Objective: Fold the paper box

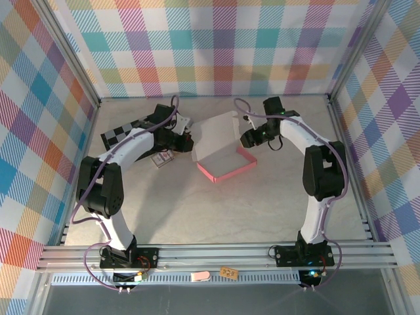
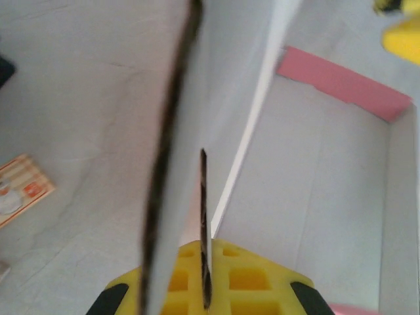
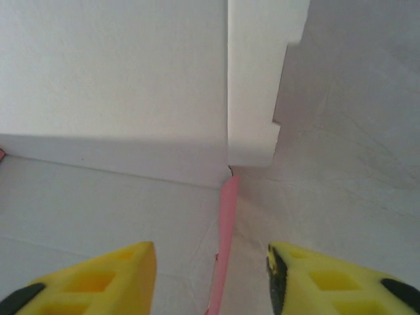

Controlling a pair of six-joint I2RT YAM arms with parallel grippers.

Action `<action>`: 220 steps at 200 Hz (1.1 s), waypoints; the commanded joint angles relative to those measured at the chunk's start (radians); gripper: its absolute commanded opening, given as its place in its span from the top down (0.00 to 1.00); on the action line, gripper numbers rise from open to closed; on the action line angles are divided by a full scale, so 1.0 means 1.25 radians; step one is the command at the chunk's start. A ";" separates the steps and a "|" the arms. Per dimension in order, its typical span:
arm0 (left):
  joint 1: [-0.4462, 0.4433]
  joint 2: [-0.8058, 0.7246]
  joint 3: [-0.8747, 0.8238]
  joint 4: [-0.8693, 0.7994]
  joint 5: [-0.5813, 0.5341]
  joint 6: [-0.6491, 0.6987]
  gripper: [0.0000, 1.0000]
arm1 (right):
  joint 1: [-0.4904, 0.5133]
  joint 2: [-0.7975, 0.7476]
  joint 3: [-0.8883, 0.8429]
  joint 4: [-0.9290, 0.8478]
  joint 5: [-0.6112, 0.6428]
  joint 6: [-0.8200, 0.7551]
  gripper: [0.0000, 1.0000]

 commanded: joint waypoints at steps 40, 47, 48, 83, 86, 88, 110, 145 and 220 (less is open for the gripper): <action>0.036 0.034 0.069 -0.197 0.150 0.247 1.00 | -0.017 0.000 0.017 -0.011 -0.100 -0.090 0.41; 0.039 0.040 0.072 -0.207 0.160 0.260 1.00 | -0.024 0.010 0.024 -0.004 -0.116 -0.088 0.41; 0.039 0.040 0.072 -0.207 0.160 0.261 1.00 | -0.026 0.012 0.025 -0.004 -0.118 -0.088 0.40; 0.041 0.057 0.073 -0.223 0.142 0.282 1.00 | -0.054 0.080 0.083 0.005 -0.230 -0.060 0.39; 0.041 0.058 0.072 -0.223 0.138 0.281 1.00 | -0.054 0.085 0.084 0.004 -0.237 -0.060 0.39; 0.041 0.059 0.072 -0.222 0.137 0.281 1.00 | -0.054 0.087 0.085 0.004 -0.241 -0.060 0.39; 0.046 0.069 0.076 -0.219 0.109 0.277 1.00 | -0.053 0.104 0.077 -0.001 -0.263 -0.057 0.40; 0.052 0.081 0.080 -0.206 0.077 0.263 1.00 | -0.053 0.070 0.018 -0.004 -0.285 -0.058 0.44; 0.052 0.100 0.104 -0.167 0.055 0.218 1.00 | -0.036 0.040 -0.029 -0.011 -0.306 -0.042 0.61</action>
